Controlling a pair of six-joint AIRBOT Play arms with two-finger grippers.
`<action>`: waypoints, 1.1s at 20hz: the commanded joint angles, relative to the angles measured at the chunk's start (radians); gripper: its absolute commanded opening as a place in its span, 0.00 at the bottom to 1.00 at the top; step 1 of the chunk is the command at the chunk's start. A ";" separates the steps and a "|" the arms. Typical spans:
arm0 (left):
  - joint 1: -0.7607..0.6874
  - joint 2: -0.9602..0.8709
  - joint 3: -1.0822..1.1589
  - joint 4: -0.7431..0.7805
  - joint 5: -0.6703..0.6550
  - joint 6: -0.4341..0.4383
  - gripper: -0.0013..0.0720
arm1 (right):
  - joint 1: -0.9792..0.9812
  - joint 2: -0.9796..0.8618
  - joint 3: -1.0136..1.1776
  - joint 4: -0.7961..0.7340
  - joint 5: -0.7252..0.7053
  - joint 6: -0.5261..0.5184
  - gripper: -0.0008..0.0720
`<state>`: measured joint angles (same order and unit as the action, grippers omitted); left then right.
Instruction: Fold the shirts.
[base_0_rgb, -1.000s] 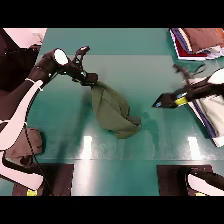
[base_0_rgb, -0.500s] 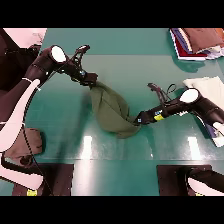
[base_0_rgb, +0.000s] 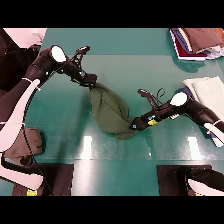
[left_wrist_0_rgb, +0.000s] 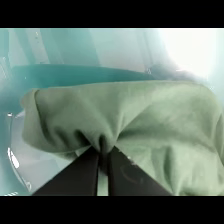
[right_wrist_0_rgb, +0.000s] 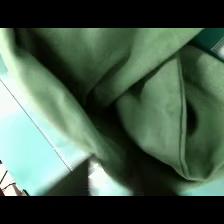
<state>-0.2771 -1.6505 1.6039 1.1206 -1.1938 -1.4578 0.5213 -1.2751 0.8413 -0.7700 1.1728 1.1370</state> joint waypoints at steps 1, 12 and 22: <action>0.001 0.007 0.002 0.001 0.001 0.000 0.06 | 0.000 -0.003 0.000 -0.018 -0.050 -0.016 0.04; 0.000 0.558 0.155 0.060 0.049 0.000 0.06 | -0.318 0.318 0.507 -0.019 -0.092 0.000 0.03; 0.000 0.659 0.263 -0.042 -0.166 0.026 0.06 | -0.314 0.275 0.747 -0.190 0.161 0.208 0.03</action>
<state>-0.2775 -0.9836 1.8782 1.0954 -1.2724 -1.4475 0.1898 -0.9619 1.5589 -0.8543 1.2133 1.2339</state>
